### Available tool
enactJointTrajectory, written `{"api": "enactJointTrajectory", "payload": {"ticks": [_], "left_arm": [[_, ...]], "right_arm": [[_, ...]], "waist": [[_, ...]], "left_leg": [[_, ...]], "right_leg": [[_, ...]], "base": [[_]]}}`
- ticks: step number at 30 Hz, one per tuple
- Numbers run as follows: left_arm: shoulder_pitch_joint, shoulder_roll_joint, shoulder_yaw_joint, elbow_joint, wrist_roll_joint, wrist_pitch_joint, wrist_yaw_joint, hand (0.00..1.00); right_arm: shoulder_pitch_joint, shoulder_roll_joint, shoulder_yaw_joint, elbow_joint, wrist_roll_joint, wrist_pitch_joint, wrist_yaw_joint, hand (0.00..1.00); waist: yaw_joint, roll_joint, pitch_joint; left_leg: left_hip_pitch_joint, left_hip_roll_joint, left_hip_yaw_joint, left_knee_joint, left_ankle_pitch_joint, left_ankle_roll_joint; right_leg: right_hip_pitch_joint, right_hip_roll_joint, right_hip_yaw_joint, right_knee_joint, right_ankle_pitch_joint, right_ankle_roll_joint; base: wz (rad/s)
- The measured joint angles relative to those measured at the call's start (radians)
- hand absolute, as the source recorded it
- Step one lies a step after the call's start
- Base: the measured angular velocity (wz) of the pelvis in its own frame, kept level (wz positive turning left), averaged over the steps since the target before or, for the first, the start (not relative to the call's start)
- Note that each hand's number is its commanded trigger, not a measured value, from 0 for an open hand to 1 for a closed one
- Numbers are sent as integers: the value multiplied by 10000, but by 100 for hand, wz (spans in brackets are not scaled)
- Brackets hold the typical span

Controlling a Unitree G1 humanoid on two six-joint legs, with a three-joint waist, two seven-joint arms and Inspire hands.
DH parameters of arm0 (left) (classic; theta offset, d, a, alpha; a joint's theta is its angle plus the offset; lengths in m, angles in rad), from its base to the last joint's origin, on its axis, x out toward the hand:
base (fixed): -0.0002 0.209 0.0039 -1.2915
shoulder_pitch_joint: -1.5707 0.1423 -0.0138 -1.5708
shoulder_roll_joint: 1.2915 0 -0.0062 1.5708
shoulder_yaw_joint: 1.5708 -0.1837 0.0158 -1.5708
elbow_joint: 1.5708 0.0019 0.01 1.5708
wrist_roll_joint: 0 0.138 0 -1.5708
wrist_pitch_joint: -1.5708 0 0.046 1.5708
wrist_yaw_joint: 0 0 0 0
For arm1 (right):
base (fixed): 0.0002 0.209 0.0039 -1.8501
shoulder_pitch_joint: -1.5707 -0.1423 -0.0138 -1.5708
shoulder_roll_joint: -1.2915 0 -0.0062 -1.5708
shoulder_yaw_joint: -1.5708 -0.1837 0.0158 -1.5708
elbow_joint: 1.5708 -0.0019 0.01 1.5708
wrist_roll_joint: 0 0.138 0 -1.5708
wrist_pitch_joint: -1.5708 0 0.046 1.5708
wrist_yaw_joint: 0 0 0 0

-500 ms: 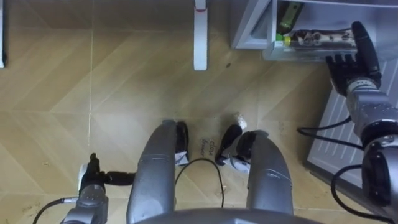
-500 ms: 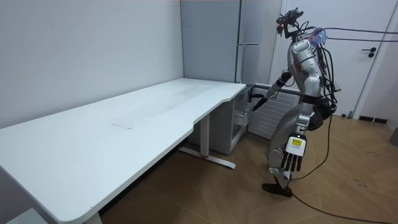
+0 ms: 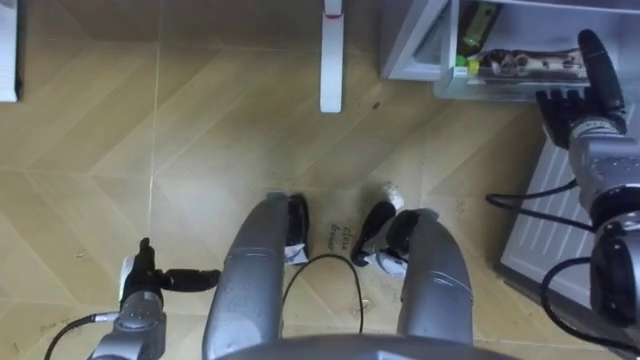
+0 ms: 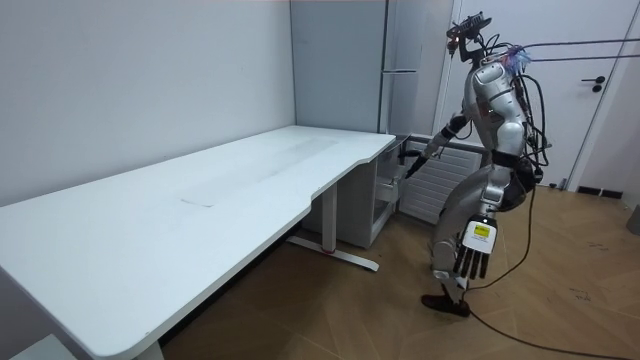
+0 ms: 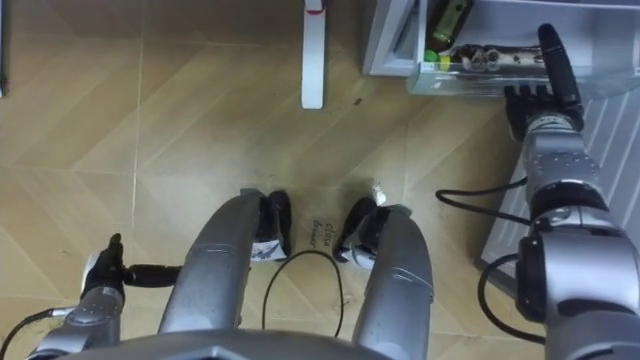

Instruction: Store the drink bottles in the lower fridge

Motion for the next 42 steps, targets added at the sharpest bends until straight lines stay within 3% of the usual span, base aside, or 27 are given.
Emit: {"api": "enactJointTrajectory", "payload": {"ticks": [5, 6, 13, 17, 19, 23, 28, 33, 38, 42], "left_arm": [[371, 82, 546, -23, 1, -17, -186, 0], [415, 84, 581, 51, 3, -1, -198, 0], [713, 213, 653, 334, 72, 20, -600, 0], [825, 288, 653, 394, 63, 27, -824, 0], [824, 293, 709, 402, 107, -30, -968, 0], [824, 294, 1027, 547, 111, -136, -1133, 0], [832, 318, 1240, 820, 118, -115, -1287, 0], [833, 323, 1254, 883, 137, -94, -1375, 0], [840, 326, 1501, 749, 610, -180, -1498, 0], [851, 322, 1583, 766, 730, -393, -1501, 0]], "right_arm": [[-36, -15, 13, -56, 315, -225, -437, 0], [-35, -25, 14, -56, 362, -324, -577, 0], [34, -1, 153, 20, 346, -1150, -870, 0], [46, 30, 154, 29, 447, -1415, -935, 0], [45, 31, 149, 26, 546, -1628, -1037, 0], [47, 31, 141, 28, 711, -1976, -1193, 0], [27, -146, 58, -56, 726, -2364, -1195, 0], [21, -273, -3, -77, 725, -2418, -1195, 0], [-110, -240, -2, -527, 751, -2392, -1196, 0], [-351, -84, -6, -630, 812, -2028, -1081, 0]], "waist": [[151, -63, 17], [190, -70, 21], [663, -10, 60], [823, -8, 62], [911, -7, 61], [1121, 49, 93], [1572, 161, 61], [1616, 178, 57], [1632, 187, 49], [1619, 189, 48]], "left_leg": [[-121, -22, -117, -15, 73, -42], [-140, -153, -166, -14, 92, -67], [-311, -209, -629, 130, 214, -209], [-338, -225, -690, 96, 291, -285], [-332, -305, -720, 79, 328, -283], [-244, -409, -893, 76, 375, -328], [-253, -533, -1144, -87, 506, -476], [-236, -677, -1257, -244, 758, -569], [-62, -696, -1377, -315, 838, -708], [209, -700, -1425, -351, 861, -757]], "right_leg": [[5, -96, -137, 31, -65, 44], [7, -165, -168, 97, -96, 35], [138, -172, -562, 114, -194, -76], [155, -193, -622, 139, -239, -155], [197, -415, -794, 253, -291, -245], [366, -531, -986, 319, -340, -318], [505, -890, -1468, 374, -439, -375], [647, -1123, -1787, 523, -655, -426], [857, -1210, -1952, 667, -914, -291], [1153, -1213, -1999, 670, -983, -206]], "base": [[9], [16], [14], [7], [10], [8], [18], [24], [13], [5]]}}
